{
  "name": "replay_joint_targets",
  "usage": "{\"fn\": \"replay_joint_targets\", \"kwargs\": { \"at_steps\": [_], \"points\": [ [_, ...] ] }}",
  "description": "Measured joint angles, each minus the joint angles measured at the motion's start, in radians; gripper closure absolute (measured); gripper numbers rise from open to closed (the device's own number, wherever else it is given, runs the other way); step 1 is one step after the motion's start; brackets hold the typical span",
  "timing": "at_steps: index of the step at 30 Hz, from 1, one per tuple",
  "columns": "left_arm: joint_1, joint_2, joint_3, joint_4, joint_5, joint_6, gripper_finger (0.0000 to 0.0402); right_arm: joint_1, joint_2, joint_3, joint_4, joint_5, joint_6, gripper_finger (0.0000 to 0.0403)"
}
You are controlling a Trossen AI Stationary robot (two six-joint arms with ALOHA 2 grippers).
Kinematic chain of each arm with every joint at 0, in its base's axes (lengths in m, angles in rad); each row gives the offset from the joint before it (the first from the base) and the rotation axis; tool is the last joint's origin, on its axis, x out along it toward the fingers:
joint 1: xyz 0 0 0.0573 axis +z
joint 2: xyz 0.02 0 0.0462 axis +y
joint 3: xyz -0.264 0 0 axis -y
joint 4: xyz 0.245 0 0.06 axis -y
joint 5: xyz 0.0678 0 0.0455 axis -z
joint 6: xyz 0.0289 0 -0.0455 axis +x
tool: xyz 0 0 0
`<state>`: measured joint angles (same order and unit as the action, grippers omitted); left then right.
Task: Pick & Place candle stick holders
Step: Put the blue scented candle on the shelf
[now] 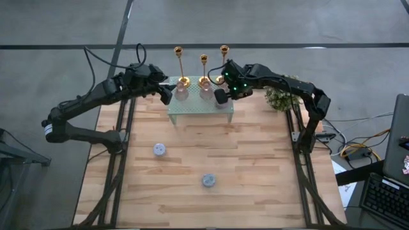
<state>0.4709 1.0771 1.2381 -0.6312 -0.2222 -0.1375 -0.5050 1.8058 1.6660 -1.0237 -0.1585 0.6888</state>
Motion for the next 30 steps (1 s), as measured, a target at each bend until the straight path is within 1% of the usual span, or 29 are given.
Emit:
{"fn": "replay_joint_targets", "kwargs": {
  "at_steps": [6, 14, 23, 28, 30],
  "points": [
    [0.000, -0.003, 0.000, -0.007, -0.001, 0.000, 0.0129, 0.000, -0.007, 0.021, -0.020, 0.000, -0.006, 0.0051],
    [0.000, -0.004, 0.000, -0.007, -0.003, 0.000, 0.0129, 0.000, -0.011, 0.106, -0.025, 0.001, -0.013, 0.0046],
    [-0.001, -0.029, 0.000, -0.026, -0.003, 0.000, 0.0129, 0.004, -0.013, 0.238, -0.224, 0.003, -0.067, 0.0046],
    [-0.001, -0.046, 0.000, -0.046, -0.005, 0.000, 0.0129, 0.041, -0.015, 0.291, -0.311, 0.009, -0.107, 0.0046],
    [-0.001, -0.050, 0.000, -0.053, -0.006, 0.000, 0.0129, 0.063, -0.022, 0.295, -0.335, 0.032, -0.113, 0.0046]
  ]
}}
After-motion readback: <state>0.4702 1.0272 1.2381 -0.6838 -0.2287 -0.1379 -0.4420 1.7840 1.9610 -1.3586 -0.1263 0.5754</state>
